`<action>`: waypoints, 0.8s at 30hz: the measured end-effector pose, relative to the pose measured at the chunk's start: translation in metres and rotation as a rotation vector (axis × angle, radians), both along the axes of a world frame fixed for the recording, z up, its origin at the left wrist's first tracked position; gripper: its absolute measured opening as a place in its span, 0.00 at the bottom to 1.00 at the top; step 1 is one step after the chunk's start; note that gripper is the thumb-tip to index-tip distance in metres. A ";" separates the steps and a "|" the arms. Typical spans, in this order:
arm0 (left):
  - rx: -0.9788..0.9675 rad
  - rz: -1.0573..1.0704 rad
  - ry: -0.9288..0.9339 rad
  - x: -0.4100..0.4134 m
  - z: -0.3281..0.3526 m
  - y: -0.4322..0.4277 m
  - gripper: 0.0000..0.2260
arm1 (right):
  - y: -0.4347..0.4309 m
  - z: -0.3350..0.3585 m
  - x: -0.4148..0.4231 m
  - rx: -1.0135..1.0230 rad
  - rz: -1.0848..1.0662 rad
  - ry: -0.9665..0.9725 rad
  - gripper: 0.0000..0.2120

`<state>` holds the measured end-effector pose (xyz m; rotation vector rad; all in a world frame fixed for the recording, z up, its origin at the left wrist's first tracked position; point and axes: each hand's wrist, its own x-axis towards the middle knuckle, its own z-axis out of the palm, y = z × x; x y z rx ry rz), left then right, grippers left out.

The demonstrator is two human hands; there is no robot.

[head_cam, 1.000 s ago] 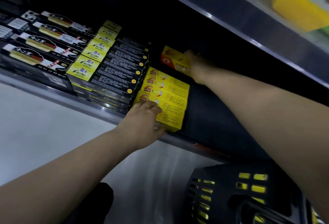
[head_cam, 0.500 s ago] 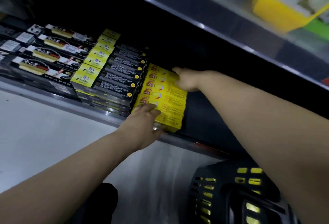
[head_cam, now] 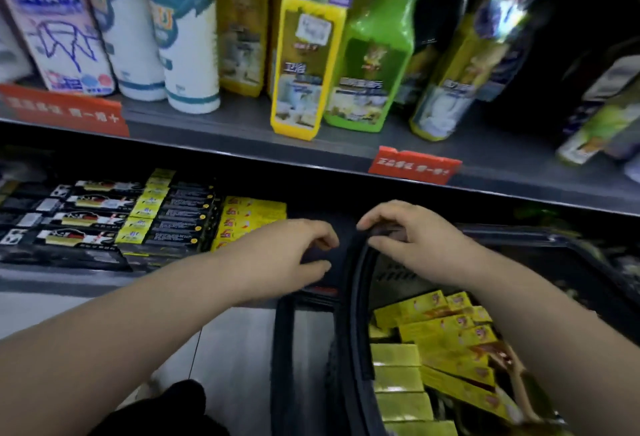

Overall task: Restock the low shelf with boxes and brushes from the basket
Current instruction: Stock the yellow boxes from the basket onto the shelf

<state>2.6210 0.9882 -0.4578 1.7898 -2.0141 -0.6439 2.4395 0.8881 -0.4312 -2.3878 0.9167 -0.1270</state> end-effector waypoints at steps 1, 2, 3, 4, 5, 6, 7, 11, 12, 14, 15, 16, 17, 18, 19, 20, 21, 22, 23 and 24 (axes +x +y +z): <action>-0.004 -0.018 -0.021 -0.012 0.008 0.000 0.14 | 0.005 -0.001 -0.017 0.020 -0.021 -0.006 0.11; -0.002 -0.034 -0.032 -0.024 0.014 0.001 0.14 | 0.007 -0.004 -0.034 0.035 -0.042 0.011 0.11; 0.007 -0.053 -0.033 -0.038 0.019 0.001 0.13 | 0.009 -0.009 -0.053 0.042 -0.064 0.046 0.10; 0.023 -0.075 -0.024 -0.051 0.021 0.002 0.13 | 0.008 -0.017 -0.071 0.047 -0.088 0.088 0.09; 0.044 -0.097 -0.008 -0.065 0.022 0.003 0.12 | 0.005 -0.026 -0.090 0.050 -0.120 0.126 0.08; 0.063 -0.116 0.014 -0.079 0.020 0.004 0.12 | 0.003 -0.037 -0.110 0.055 -0.166 0.156 0.07; 0.071 -0.128 0.039 -0.093 0.016 0.006 0.11 | 0.000 -0.051 -0.129 0.067 -0.224 0.175 0.07; 0.104 -0.112 0.164 -0.135 -0.018 0.014 0.08 | -0.009 -0.112 -0.190 0.141 -0.457 0.307 0.15; 0.128 -0.119 0.167 -0.140 -0.027 0.016 0.08 | -0.011 -0.125 -0.199 0.136 -0.468 0.375 0.21; 0.174 -0.157 0.095 -0.148 -0.040 0.014 0.10 | -0.019 -0.145 -0.207 0.118 -0.455 0.434 0.28; 0.192 -0.168 0.064 -0.150 -0.043 0.012 0.11 | -0.023 -0.152 -0.206 0.092 -0.436 0.426 0.30; 0.197 -0.174 0.045 -0.151 -0.045 0.009 0.11 | -0.027 -0.159 -0.204 0.060 -0.413 0.404 0.31; 0.195 -0.173 0.035 -0.152 -0.047 0.006 0.11 | -0.032 -0.165 -0.199 0.032 -0.391 0.382 0.31; 0.189 -0.167 0.024 -0.152 -0.048 0.002 0.11 | -0.036 -0.172 -0.194 0.012 -0.369 0.370 0.31; 0.187 -0.163 0.005 -0.152 -0.050 0.000 0.11 | -0.040 -0.178 -0.189 -0.003 -0.345 0.374 0.32; 0.193 -0.163 -0.017 -0.152 -0.051 -0.001 0.12 | -0.043 -0.184 -0.183 -0.018 -0.324 0.387 0.32; 0.201 -0.167 -0.033 -0.152 -0.053 -0.001 0.12 | -0.047 -0.189 -0.179 -0.036 -0.312 0.399 0.32; 0.205 -0.175 -0.051 -0.152 -0.054 -0.001 0.12 | -0.050 -0.193 -0.175 -0.062 -0.314 0.405 0.33; 0.207 -0.183 -0.070 -0.153 -0.054 -0.001 0.13 | -0.053 -0.196 -0.173 -0.097 -0.327 0.410 0.32; 0.211 -0.187 -0.085 -0.153 -0.054 -0.001 0.13 | -0.054 -0.199 -0.172 -0.138 -0.338 0.418 0.31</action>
